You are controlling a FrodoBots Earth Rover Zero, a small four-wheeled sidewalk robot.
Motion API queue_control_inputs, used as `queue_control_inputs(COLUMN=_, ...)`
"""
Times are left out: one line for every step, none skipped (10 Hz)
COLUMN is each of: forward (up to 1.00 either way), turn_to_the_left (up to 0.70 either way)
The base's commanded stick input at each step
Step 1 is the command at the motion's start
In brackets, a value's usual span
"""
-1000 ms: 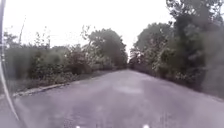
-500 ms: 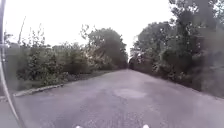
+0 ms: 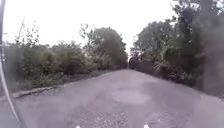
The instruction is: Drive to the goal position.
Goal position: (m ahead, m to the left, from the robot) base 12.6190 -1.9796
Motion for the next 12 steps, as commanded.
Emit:
queue_control_inputs(forward=0.7, turn_to_the_left=0.0)
queue_control_inputs(forward=0.7, turn_to_the_left=0.0)
queue_control_inputs(forward=0.7, turn_to_the_left=0.0)
queue_control_inputs(forward=0.7, turn_to_the_left=0.0)
queue_control_inputs(forward=0.7, turn_to_the_left=0.0)
queue_control_inputs(forward=0.7, turn_to_the_left=0.0)
queue_control_inputs(forward=0.7, turn_to_the_left=0.0)
queue_control_inputs(forward=0.7, turn_to_the_left=0.0)
queue_control_inputs(forward=0.7, turn_to_the_left=0.0)
queue_control_inputs(forward=0.7, turn_to_the_left=0.0)
queue_control_inputs(forward=0.7, turn_to_the_left=0.0)
queue_control_inputs(forward=0.7, turn_to_the_left=0.0)
